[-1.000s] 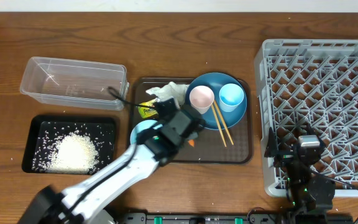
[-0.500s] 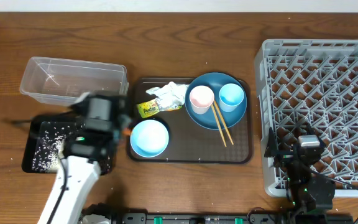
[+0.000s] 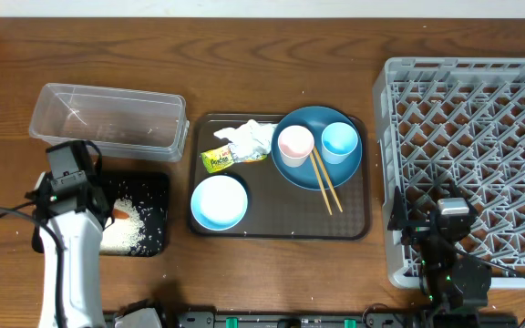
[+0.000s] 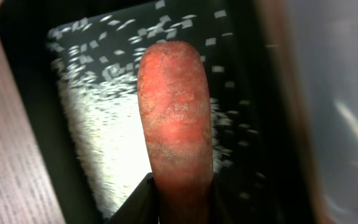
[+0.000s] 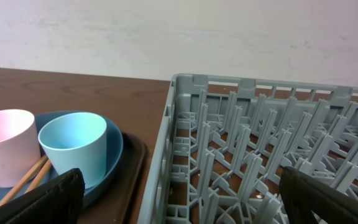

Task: Sort waste into correct bins and load items into the dishwasher rack
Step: 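Carry the carrot with the left gripper and drop it on the black tray, then release the carrot from the left gripper onto the black tray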

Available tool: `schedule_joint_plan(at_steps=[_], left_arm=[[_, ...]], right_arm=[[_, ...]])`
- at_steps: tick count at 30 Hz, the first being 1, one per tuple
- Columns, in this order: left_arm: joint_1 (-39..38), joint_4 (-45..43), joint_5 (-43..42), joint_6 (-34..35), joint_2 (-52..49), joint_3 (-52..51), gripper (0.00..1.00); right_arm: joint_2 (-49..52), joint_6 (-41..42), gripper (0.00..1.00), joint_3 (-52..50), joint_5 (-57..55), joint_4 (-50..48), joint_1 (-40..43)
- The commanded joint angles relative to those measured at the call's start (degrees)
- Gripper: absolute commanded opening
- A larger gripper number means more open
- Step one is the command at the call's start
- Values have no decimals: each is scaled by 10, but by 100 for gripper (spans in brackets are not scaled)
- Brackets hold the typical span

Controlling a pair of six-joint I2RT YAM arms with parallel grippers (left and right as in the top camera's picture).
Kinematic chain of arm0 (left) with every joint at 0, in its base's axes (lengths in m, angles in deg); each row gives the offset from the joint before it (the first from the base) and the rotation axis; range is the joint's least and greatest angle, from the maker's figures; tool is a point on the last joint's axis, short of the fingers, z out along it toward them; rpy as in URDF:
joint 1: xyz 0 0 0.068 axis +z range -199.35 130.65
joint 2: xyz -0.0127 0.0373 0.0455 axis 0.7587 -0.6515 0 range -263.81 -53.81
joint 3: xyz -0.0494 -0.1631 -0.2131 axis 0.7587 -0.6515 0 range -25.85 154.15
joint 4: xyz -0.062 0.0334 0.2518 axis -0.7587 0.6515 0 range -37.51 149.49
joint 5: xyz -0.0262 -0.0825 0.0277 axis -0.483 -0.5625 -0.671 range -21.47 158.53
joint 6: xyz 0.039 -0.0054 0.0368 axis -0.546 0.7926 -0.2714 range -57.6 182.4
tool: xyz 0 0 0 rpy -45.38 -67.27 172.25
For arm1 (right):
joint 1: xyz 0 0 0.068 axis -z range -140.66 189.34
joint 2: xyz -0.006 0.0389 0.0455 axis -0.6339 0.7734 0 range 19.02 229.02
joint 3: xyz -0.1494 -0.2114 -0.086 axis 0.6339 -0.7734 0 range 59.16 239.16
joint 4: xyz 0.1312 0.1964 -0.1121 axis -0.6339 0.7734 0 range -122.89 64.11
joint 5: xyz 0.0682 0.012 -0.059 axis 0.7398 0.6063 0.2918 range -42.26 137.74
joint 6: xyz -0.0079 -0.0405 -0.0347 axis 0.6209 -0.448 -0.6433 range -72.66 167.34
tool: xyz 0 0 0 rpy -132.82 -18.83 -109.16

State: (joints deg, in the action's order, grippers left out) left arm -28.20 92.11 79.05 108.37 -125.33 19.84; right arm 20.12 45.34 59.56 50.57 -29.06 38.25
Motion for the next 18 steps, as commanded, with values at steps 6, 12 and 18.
schedule_joint_plan(at_steps=[6,12,18], left_arm=[[24,-31,8,-14,-72,-5,19],[24,-46,0,-14,-79,-5,37],[24,-67,0,-37,-77,-3,61]], right_arm=[[0,-2,99,-1,0,2,0],[0,-2,99,-1,0,2,0],[0,-2,99,-1,0,2,0]])
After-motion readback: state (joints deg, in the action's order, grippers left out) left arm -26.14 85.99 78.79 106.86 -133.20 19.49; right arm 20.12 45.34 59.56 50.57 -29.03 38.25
